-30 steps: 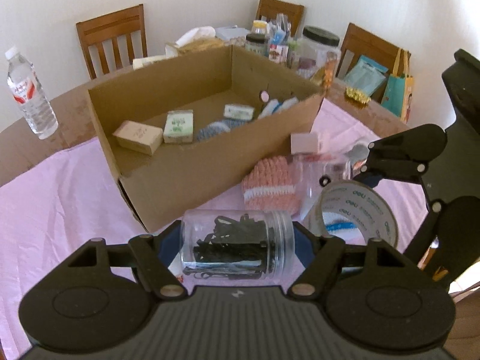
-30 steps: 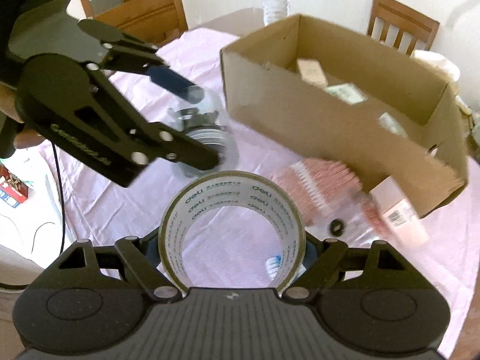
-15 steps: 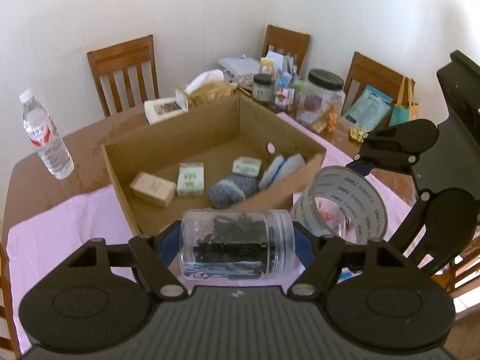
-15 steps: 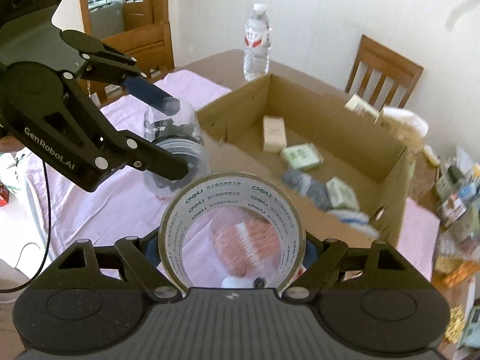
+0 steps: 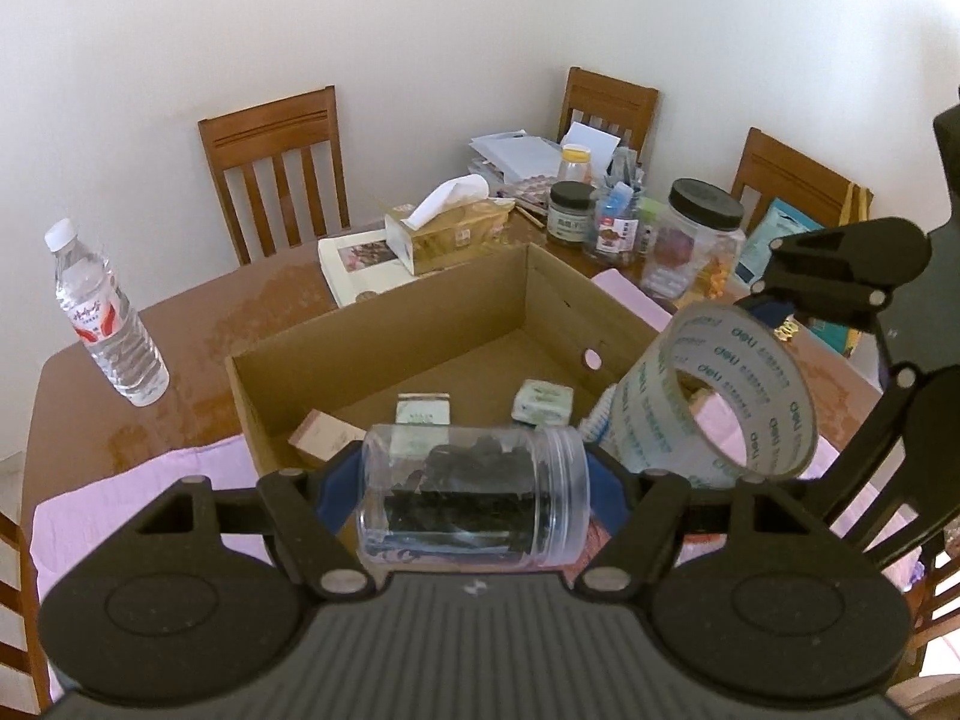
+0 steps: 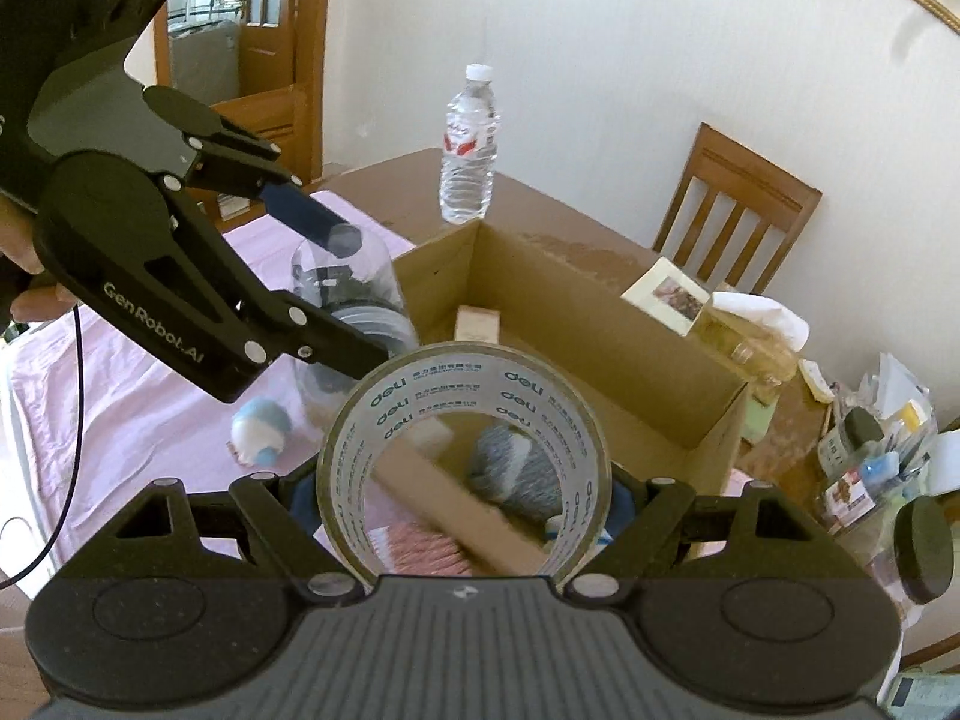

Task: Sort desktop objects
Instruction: 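Carry the jar and tape roll into the cardboard box and release both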

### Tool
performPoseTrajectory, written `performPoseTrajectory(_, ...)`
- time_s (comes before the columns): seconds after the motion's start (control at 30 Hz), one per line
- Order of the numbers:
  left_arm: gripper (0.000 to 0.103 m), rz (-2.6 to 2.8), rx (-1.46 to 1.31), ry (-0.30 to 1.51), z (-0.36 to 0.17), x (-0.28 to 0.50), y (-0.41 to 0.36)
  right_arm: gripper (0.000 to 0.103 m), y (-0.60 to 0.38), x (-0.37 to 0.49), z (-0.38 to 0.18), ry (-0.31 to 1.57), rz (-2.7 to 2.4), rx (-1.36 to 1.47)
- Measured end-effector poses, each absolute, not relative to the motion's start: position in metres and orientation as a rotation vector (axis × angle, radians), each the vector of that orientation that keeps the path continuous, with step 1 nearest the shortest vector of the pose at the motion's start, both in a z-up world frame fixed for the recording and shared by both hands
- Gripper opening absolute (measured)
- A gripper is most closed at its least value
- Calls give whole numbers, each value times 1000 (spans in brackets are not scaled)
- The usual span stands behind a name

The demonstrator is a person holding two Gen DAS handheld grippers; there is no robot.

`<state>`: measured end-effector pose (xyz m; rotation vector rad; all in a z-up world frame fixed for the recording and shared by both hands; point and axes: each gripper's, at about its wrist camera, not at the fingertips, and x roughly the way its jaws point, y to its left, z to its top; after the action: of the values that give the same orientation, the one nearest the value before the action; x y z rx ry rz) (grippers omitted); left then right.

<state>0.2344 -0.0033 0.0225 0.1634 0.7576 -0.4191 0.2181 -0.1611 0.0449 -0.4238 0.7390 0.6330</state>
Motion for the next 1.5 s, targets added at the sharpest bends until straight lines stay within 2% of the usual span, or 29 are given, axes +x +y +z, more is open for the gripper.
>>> performPoseTrajectory(0.3,75,-388,151,792,8,266,-2,87,-171,251,46,756,608,-408)
performPoseTrajectory(0.43,84,-376,152,802,1,274,1,87,-170,264,43,769,608,-413)
performPoseTrajectory(0.63,89,-373,142,820,-4,278,7,87,-166,291,32,797,608,-423)
performPoseTrajectory(1.13,90,-373,119,846,-2,267,18,88,-151,356,-2,862,566,-456)
performPoseTrajectory(1.17,90,-370,120,847,-1,267,18,88,-150,359,-4,854,545,-462)
performPoseTrajectory(1.27,90,-362,123,850,0,264,19,102,-153,366,-2,839,501,-452)
performPoseTrajectory(1.5,90,-351,118,869,0,250,22,103,-165,358,7,843,480,-399)
